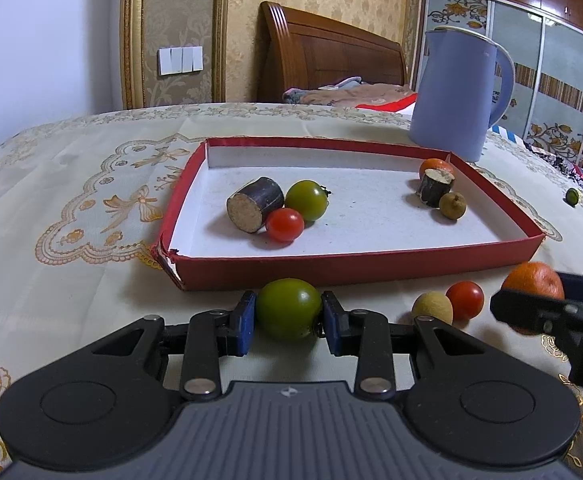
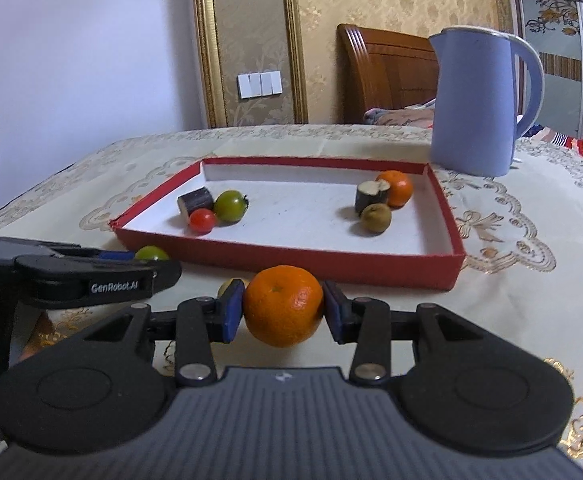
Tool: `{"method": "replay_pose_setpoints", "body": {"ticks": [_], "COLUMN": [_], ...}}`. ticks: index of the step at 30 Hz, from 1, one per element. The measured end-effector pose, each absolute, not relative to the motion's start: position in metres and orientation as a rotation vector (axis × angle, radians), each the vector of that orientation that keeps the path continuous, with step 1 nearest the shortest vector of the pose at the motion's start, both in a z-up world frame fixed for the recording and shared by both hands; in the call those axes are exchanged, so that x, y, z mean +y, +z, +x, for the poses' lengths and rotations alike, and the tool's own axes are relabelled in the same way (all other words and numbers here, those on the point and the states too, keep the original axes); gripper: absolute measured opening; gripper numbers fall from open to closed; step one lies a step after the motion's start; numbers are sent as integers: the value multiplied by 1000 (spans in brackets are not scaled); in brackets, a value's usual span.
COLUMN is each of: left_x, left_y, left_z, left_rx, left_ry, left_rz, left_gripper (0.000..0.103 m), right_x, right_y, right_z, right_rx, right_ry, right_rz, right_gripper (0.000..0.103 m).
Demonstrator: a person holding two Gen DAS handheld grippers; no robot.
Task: Organize fruits
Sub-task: 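Carry the green tomato and mandarin into the red tray and open both tools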
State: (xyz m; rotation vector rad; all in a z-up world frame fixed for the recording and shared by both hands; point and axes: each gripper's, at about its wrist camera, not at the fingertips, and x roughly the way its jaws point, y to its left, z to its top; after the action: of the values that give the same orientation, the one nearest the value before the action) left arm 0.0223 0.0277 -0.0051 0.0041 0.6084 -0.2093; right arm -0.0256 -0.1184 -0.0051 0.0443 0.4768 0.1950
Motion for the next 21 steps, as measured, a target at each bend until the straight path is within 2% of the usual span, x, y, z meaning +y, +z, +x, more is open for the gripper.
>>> {"method": "replay_pose_setpoints", "body": {"ticks": [21], "left_x": [22], "left_y": [13], "left_z": [18], "left_rx": [590], "left_ry": [-204], "left_rz": [-1], "left_gripper": [34], "right_x": [-123], "right_y": [1], "right_z": [-12], "right_rx": [461], "right_ry": [168], "right_rz": [33], "right_gripper": [40]}}
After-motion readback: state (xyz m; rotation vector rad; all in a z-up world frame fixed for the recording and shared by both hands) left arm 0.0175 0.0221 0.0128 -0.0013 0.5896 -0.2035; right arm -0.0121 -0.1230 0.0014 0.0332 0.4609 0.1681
